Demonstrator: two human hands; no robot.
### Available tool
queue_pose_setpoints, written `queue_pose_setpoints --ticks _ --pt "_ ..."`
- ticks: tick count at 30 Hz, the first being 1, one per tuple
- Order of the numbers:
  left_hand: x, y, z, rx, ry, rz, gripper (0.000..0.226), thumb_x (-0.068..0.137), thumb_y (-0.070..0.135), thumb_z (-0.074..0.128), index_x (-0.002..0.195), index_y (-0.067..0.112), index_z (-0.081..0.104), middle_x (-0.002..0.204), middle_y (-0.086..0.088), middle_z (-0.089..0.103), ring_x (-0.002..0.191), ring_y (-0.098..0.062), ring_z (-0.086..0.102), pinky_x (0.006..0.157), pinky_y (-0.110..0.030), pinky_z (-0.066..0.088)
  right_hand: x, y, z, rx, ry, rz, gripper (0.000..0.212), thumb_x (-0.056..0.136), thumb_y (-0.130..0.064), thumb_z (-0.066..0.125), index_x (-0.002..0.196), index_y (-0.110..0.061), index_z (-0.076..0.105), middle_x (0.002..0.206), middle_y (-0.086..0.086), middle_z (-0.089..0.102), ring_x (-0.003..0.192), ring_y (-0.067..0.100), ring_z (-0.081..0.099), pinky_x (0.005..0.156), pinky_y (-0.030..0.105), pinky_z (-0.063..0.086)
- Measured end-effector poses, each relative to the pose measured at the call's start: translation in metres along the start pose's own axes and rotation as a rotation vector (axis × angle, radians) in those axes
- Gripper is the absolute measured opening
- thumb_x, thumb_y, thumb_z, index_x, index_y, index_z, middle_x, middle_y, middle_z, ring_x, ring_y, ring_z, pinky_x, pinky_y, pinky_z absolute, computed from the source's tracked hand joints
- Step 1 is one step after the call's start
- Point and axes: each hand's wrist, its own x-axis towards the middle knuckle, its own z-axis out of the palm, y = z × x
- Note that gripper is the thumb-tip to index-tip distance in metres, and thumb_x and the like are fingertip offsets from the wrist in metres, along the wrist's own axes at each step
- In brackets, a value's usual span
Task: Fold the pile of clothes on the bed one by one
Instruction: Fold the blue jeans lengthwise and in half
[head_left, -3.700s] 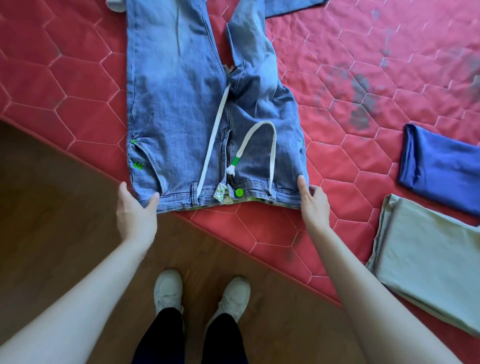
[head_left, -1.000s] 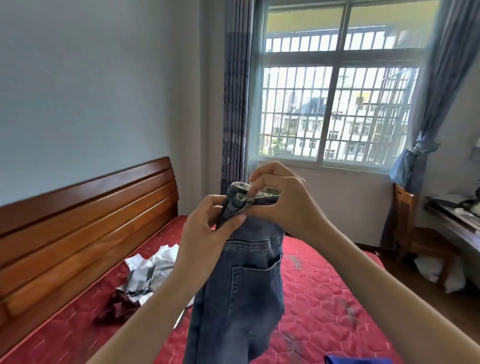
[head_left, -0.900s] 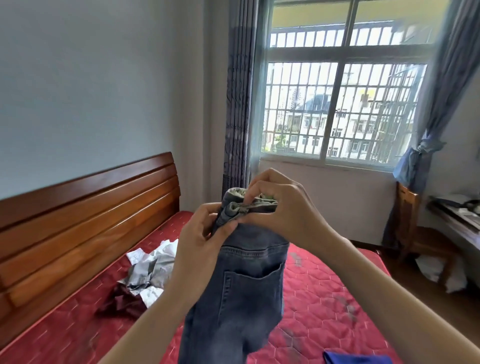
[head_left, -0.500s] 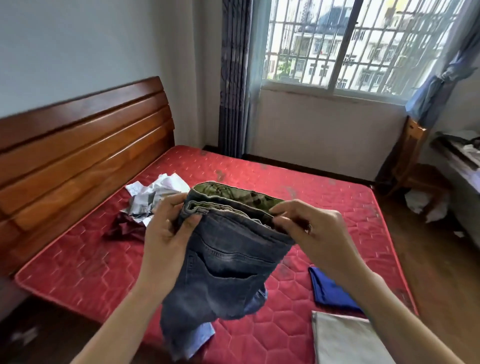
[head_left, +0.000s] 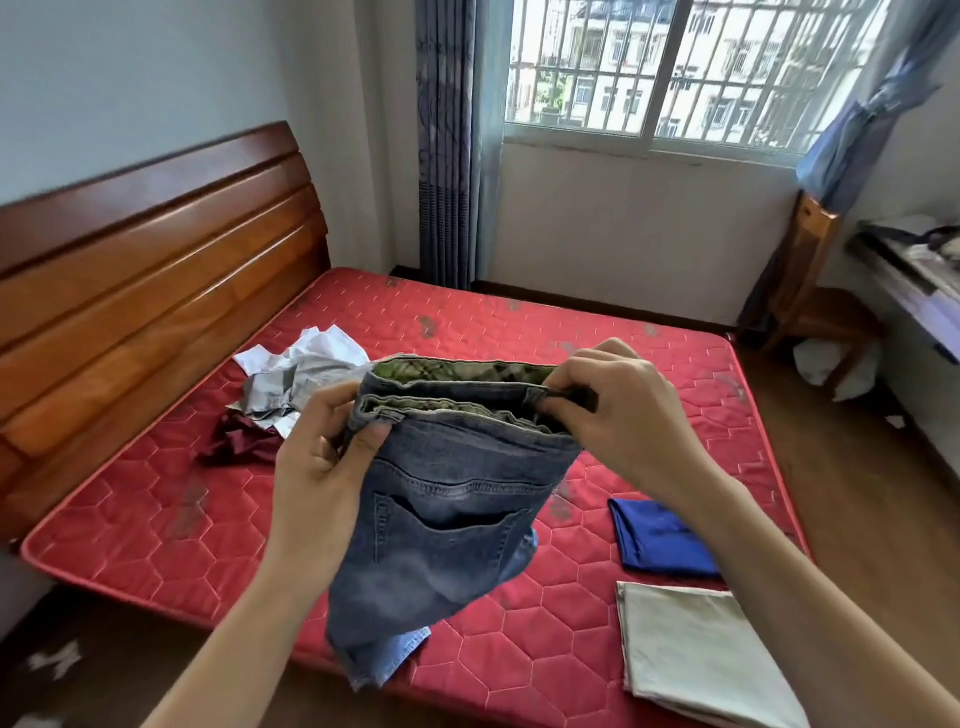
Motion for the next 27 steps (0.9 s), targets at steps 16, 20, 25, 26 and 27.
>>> queue_pose_setpoints --ticks 16,20,25,26,27 --pt "0.075 0.068 0.045 0.146 -0.111 0.152 0.026 0.088 0.020 0.067 0.113 0.022 0.061 0.101 0.000 0.071 0.093 -0.015 0.068 0.082 -0.029 0.054 0.102 -0.066 -0.031 0.198 -0.131 -0.253 0.028 0.073 -0.053 0.075 0.090 -0.044 0.054 0.073 -0.023 0.062 0.070 -0.004 0.055 0.069 0.024 0.045" --pt "0.089 0.063 0.029 0.136 -0.217 0.091 0.031 0.086 0.016 0.069 0.107 0.028 0.050 0.103 0.000 0.066 0.090 -0.017 0.067 0.079 -0.025 0.055 0.126 -0.061 -0.051 0.271 -0.066 -0.258 0.026 0.075 -0.036 0.079 0.083 -0.044 0.055 0.073 -0.035 0.060 0.070 -0.013 0.055 0.065 0.005 0.037" --pt "0.077 0.008 0.011 0.394 -0.237 0.064 0.014 0.089 0.027 0.066 0.100 0.019 0.065 0.094 0.002 0.067 0.085 -0.017 0.063 0.075 -0.037 0.054 0.152 -0.055 -0.086 0.322 0.028 -0.277 0.028 0.079 -0.021 0.077 0.085 -0.038 0.056 0.076 -0.024 0.062 0.071 -0.018 0.055 0.067 0.000 0.037" --pt "0.074 0.000 0.010 0.422 -0.238 0.050 0.011 0.090 0.028 0.065 0.095 0.018 0.068 0.091 0.001 0.066 0.085 -0.017 0.062 0.076 -0.042 0.053 0.156 -0.055 -0.093 0.321 0.045 -0.281 0.024 0.080 -0.020 0.077 0.088 -0.033 0.058 0.078 -0.023 0.061 0.071 -0.019 0.055 0.067 -0.001 0.037" --pt "0.070 -0.006 0.010 0.435 -0.242 0.031 0.010 0.091 0.028 0.064 0.093 0.020 0.070 0.090 0.001 0.065 0.084 -0.015 0.062 0.078 -0.044 0.051 0.158 -0.054 -0.100 0.316 0.065 -0.279 0.021 0.081 -0.019 0.076 0.091 -0.028 0.060 0.081 -0.022 0.061 0.071 -0.020 0.055 0.067 -0.001 0.037"
